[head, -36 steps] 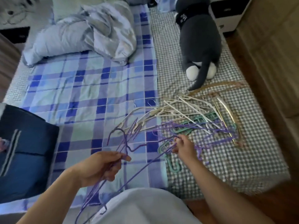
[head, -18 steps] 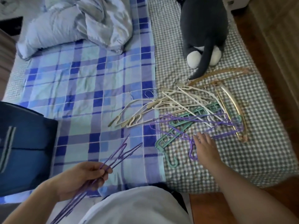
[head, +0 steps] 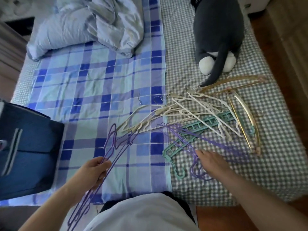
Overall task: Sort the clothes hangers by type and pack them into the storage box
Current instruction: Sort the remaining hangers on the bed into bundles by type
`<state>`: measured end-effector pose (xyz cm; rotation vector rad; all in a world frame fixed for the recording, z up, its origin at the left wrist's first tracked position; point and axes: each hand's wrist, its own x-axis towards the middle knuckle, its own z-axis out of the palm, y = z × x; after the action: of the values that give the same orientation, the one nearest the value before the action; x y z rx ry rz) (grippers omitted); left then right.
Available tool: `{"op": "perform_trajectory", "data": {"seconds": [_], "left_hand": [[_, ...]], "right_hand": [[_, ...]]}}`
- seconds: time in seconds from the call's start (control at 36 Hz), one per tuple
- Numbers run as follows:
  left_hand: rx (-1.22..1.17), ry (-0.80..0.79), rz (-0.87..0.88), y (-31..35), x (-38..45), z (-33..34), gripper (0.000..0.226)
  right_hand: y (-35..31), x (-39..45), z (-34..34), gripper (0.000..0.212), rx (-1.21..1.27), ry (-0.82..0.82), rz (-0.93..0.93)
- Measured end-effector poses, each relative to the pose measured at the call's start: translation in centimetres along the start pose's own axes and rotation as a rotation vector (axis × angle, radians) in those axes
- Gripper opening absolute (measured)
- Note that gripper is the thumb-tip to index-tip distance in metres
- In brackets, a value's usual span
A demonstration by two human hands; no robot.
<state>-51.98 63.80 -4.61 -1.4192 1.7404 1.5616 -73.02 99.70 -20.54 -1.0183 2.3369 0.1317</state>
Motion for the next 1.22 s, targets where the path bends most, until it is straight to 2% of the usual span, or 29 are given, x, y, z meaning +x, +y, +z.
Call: {"op": "perform_trajectory", "data": {"seconds": [0.06, 0.14, 0.17, 0.19, 0.25, 0.31, 0.39, 0.44, 0.56, 0.69, 0.81, 0.86, 0.89, 0.94, 0.97, 1.06, 1.14, 1.22], "left_hand": [[0.006, 0.023, 0.019, 0.6, 0.0, 0.1, 0.022], [-0.101, 0.026, 0.046, 1.6, -0.5, -0.1, 0.018], [-0.138, 0.007, 0.057, 2.0, -0.6, 0.1, 0.015], [-0.168, -0.013, 0.089, 2.6, -1.0, -0.1, 0.013], [-0.228, -0.058, 0.159, 3.8, -2.0, 0.1, 0.014], [-0.3, -0.08, 0.217, 5.3, -3.0, 0.4, 0.021], [-0.376, -0.132, 0.289, 7.4, -3.8, 1.3, 0.021], [-0.403, -0.17, 0.346, 8.8, -4.2, 1.9, 0.019], [-0.182, -0.12, 0.487, 10.9, -5.0, 2.6, 0.024], [0.214, -0.021, 0.54, 11.4, -5.4, 2.2, 0.023], [0.634, 0.053, 0.498, 11.3, -5.9, 0.4, 0.03], [0.677, 0.139, 0.466, 11.3, -6.1, -0.8, 0.017], [0.591, 0.204, 0.471, 11.4, -6.3, -1.4, 0.014], [0.292, 0.305, 0.531, 12.0, -7.1, -2.1, 0.032], [0.154, 0.307, 0.579, 12.4, -7.5, -2.4, 0.042], [-0.099, 0.162, 0.645, 13.6, -8.6, -2.6, 0.063], [-0.197, 0.029, 0.629, 14.1, -9.3, -2.4, 0.074], [-0.28, -0.102, 0.609, 14.1, -9.5, -2.2, 0.077]], "right_hand": [[-0.8, -0.8, -1.5, 0.046, 0.168, 0.068, 0.053], [-2.2, -1.4, -3.7, 0.023, 0.555, 0.141, 0.177], [-2.6, -1.4, -4.5, 0.01, 0.696, 0.166, 0.167], [-3.5, -1.4, -5.6, 0.01, 0.866, 0.208, 0.173], [-5.3, -1.0, -8.4, 0.003, 1.013, 0.26, 0.163], [-7.8, -0.4, -12.0, 0.019, 1.225, 0.246, 0.137], [-11.6, 0.2, -17.3, 0.003, 1.496, 0.175, 0.071], [-14.3, 0.9, -19.7, 0.007, 1.525, 0.113, 0.021], [-19.0, 1.8, -23.1, 0.011, 1.766, 0.02, -0.038], [-22.0, 1.7, -26.1, 0.013, 2.075, -0.094, -0.064], [-23.1, 1.5, -26.7, 0.025, 2.067, -0.076, -0.103], [-23.5, 1.5, -26.4, 0.024, 1.989, -0.047, -0.103], [-23.7, 1.5, -26.2, 0.022, 1.961, -0.038, -0.111], [-24.2, 1.6, -26.1, 0.021, 1.957, -0.052, -0.153], [-24.5, 1.6, -26.0, 0.02, 1.964, -0.061, -0.167], [-25.0, 1.7, -25.8, 0.026, 1.955, -0.058, -0.183], [-25.3, 1.5, -26.0, 0.029, 1.937, -0.052, -0.23], [-25.3, 0.9, -26.5, 0.03, 1.879, -0.045, -0.256]]}}
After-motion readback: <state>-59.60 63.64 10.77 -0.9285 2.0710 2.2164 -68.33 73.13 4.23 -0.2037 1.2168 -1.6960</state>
